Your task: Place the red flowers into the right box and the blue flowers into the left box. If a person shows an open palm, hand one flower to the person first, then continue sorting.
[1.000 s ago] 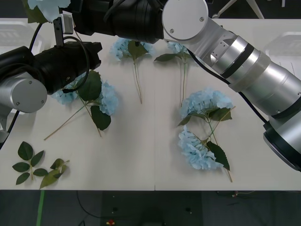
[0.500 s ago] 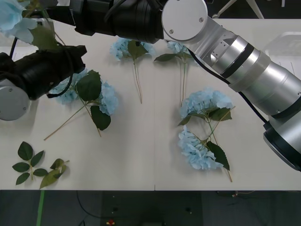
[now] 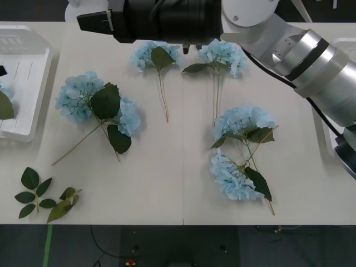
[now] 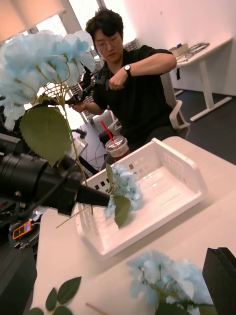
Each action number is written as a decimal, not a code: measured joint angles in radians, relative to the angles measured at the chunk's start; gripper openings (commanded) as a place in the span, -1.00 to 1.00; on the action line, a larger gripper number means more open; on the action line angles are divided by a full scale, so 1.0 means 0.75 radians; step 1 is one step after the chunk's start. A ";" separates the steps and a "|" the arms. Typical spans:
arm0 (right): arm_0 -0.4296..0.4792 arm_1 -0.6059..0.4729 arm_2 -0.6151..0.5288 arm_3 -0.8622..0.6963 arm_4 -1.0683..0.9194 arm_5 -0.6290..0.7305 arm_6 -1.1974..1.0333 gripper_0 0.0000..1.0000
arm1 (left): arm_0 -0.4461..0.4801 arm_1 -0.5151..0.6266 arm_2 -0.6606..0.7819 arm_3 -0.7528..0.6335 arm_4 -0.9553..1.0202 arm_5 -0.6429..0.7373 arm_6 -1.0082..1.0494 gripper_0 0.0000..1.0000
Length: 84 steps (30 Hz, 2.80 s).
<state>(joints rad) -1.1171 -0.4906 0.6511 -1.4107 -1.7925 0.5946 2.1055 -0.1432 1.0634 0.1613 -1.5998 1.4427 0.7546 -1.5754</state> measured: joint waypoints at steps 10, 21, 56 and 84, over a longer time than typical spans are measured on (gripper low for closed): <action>-0.004 -0.309 0.004 -0.001 0.144 0.578 -0.162 1.00 | -0.002 0.154 -0.027 0.365 -0.132 0.142 0.000 -1.00; 0.024 -0.615 0.014 -0.070 0.257 1.021 -0.162 1.00 | -0.199 0.211 -0.344 0.720 -0.269 0.102 0.000 -1.00; 0.395 -0.666 0.344 -0.414 1.063 0.949 -0.835 1.00 | 0.092 0.222 -0.002 0.275 0.033 0.001 0.000 1.00; 0.396 -0.343 0.343 -0.041 1.181 0.891 -0.900 1.00 | -0.027 -0.080 -0.289 -0.461 -0.575 0.540 0.000 1.00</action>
<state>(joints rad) -0.8204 -0.7475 0.9087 -1.4413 -0.9069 1.2627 1.4306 -0.1634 1.0030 -0.0557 -1.9452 1.0117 1.1595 -1.5754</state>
